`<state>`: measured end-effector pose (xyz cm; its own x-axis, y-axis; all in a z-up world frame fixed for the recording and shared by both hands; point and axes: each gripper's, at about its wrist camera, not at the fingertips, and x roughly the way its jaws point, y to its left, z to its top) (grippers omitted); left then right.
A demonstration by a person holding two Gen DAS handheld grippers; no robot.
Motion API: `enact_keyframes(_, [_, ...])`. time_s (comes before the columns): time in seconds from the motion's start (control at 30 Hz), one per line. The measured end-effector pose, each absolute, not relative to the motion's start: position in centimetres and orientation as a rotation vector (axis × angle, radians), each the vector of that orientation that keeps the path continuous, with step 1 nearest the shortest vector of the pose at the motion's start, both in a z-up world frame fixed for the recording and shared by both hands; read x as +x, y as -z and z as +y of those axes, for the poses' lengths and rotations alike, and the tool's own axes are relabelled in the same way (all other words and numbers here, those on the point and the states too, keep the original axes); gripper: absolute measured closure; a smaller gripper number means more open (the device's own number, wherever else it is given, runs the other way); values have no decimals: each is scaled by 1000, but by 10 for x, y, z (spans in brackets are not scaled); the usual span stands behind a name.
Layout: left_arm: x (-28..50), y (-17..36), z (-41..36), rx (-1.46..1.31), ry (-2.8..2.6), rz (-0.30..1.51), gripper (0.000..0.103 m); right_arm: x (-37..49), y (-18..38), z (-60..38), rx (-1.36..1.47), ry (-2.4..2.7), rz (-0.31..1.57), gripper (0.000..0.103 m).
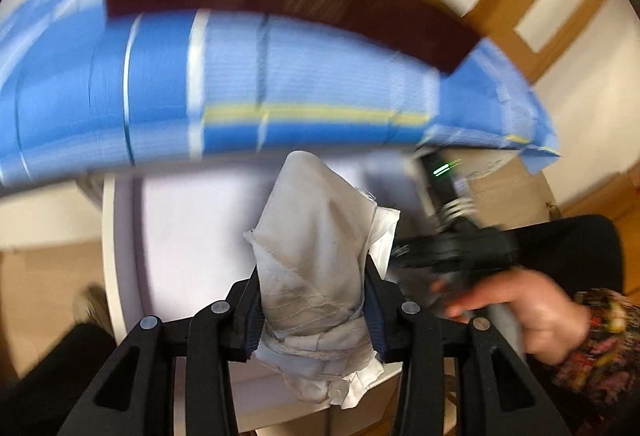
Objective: Organize soft objects
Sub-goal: 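Carry the white cloth with the left tool toward the gold tray, then lower the white cloth into the gold tray and open the left tool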
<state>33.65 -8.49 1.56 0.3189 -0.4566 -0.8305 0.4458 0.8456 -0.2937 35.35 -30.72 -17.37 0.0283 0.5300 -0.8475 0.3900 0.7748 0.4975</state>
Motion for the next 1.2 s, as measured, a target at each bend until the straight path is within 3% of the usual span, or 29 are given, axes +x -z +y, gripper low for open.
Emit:
enact_keyframes(0.3, [366,-141,-80,-64,666,895,61,357,180,-304,777,-127,1594,70])
enact_keyframes(0.5, [420,-174,-95,-31,572,862,61,357,177,-306,794,-134,1585,70])
enact_keyframes(0.97, [505,-135,-100,44,357,949,61,357,171,-319,826,-168,1579,70])
enact_keyframes(1.2, [517,-118,-112,160,305,998,55,354,169,-321,833,-189,1581,70])
